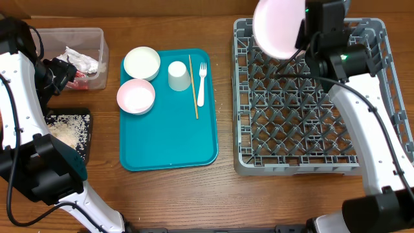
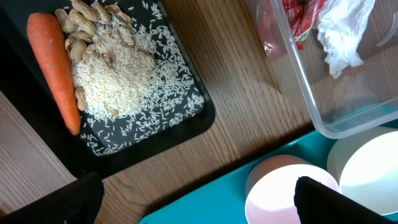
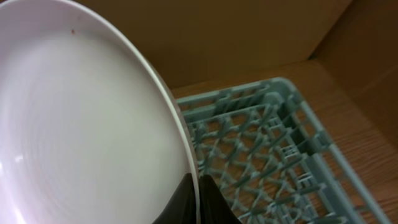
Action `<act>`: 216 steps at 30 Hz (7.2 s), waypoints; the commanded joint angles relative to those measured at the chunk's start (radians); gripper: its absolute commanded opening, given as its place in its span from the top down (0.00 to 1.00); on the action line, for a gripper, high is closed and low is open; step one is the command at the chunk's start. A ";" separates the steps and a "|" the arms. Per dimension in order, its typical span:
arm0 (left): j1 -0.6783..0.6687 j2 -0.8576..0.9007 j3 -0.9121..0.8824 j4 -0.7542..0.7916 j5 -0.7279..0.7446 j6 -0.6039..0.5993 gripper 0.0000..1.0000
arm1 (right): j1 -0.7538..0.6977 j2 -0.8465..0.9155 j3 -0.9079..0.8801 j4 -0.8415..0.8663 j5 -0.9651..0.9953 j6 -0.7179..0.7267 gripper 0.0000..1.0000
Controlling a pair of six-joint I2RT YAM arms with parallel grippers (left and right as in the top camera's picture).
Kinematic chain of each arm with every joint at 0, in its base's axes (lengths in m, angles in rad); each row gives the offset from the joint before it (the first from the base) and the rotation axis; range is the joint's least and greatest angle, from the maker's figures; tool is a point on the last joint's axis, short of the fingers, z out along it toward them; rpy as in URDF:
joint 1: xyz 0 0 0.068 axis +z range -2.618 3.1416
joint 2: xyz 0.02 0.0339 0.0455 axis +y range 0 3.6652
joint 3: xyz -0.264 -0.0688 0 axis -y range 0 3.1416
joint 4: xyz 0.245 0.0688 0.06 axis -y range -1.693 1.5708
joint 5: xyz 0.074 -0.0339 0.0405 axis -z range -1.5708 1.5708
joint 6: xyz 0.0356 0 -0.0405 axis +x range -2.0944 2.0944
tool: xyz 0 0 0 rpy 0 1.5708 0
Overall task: Sort waste into correct bins and load items into the dishwasher rack
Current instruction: 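Carry the plate right and stand it upright in the dish rack, then move the right gripper back to the white cup on the teal tray, then carry the white cup right and set it upright in the dish rack, then return the right gripper to the pink bowl and grip its rim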
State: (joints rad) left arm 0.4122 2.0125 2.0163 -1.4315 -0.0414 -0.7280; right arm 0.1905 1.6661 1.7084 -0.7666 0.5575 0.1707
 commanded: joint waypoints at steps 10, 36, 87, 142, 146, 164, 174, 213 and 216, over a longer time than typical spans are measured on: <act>-0.007 0.003 -0.002 0.000 -0.011 -0.013 0.00 | -0.057 0.216 -0.006 0.138 0.422 -0.258 0.96; -0.008 0.003 -0.002 0.000 -0.011 -0.013 0.00 | 0.059 0.270 -0.006 -0.006 0.301 -0.146 0.65; -0.008 0.003 -0.002 0.000 -0.011 -0.013 0.00 | 0.509 0.507 0.189 0.216 -0.665 -0.028 0.00; -0.008 0.003 -0.002 0.000 -0.011 -0.013 0.00 | 0.487 0.533 0.233 0.266 -0.301 0.037 0.51; -0.008 0.003 -0.002 0.000 -0.011 -0.013 0.00 | 0.474 0.411 0.233 0.199 -0.188 0.039 0.51; -0.008 0.003 -0.002 0.000 -0.011 -0.013 0.00 | -0.118 0.087 0.229 -0.188 -0.169 0.070 0.50; -0.008 0.003 -0.002 0.000 -0.011 -0.013 0.00 | -0.393 0.159 0.187 -0.211 -0.343 0.071 0.50; -0.008 0.003 -0.002 0.000 -0.011 -0.013 0.00 | -0.419 0.019 0.003 -0.177 -0.830 0.142 0.00; -0.008 0.003 -0.002 0.000 -0.011 -0.013 0.00 | -0.399 -0.060 0.003 -0.100 -1.136 0.153 0.00</act>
State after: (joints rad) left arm 0.4122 2.0125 2.0163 -1.4319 -0.0414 -0.7307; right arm -0.2344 1.7267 1.6554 -0.9028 -0.2409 0.3088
